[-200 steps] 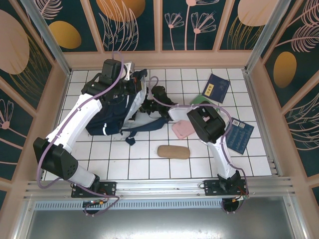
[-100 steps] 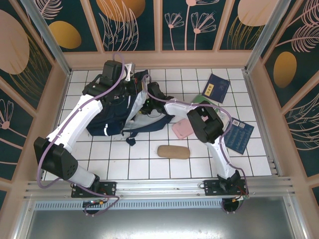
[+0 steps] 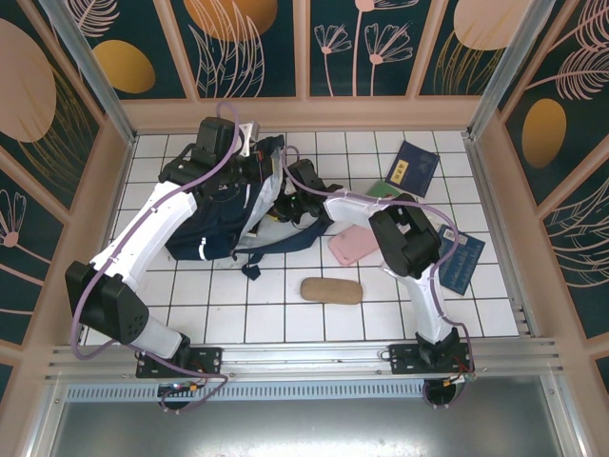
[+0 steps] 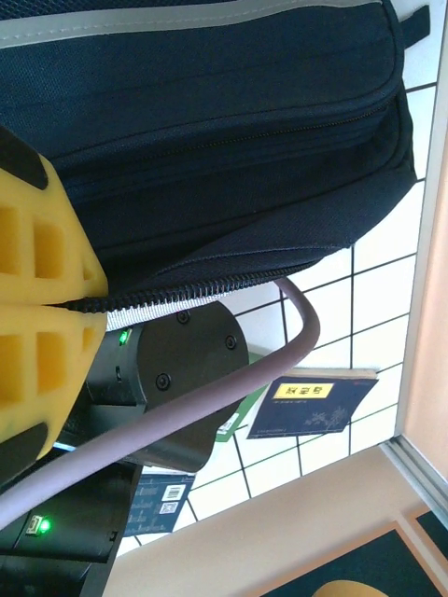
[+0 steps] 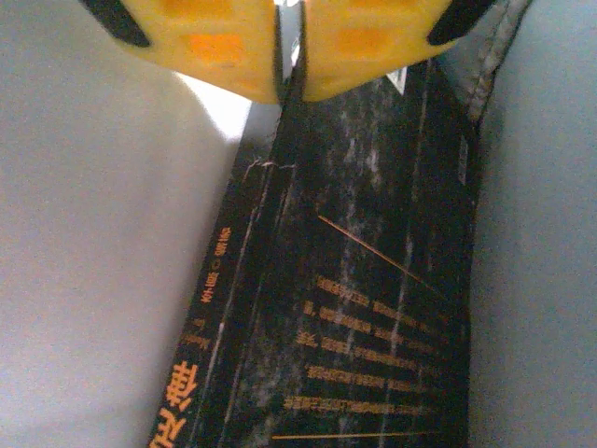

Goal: Pack the student bag

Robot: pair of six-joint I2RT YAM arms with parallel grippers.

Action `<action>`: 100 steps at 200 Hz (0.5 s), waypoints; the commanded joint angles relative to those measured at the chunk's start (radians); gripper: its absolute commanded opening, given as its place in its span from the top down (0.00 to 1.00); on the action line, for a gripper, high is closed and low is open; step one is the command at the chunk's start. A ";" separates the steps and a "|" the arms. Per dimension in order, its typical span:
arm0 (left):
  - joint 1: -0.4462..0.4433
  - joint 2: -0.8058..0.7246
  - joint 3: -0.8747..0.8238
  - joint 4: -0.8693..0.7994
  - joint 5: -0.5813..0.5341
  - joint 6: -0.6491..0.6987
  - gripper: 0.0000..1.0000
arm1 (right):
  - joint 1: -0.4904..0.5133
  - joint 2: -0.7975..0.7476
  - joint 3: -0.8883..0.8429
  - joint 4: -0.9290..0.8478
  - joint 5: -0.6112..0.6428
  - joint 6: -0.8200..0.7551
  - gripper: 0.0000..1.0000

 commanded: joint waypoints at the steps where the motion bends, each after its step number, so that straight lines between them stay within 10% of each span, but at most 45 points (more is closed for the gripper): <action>1: -0.005 -0.052 -0.001 0.097 0.028 -0.019 1.00 | 0.011 0.059 0.034 0.038 -0.043 0.035 0.88; 100: -0.005 -0.069 -0.042 0.126 0.097 -0.037 1.00 | 0.047 0.248 0.315 0.089 -0.037 0.105 0.83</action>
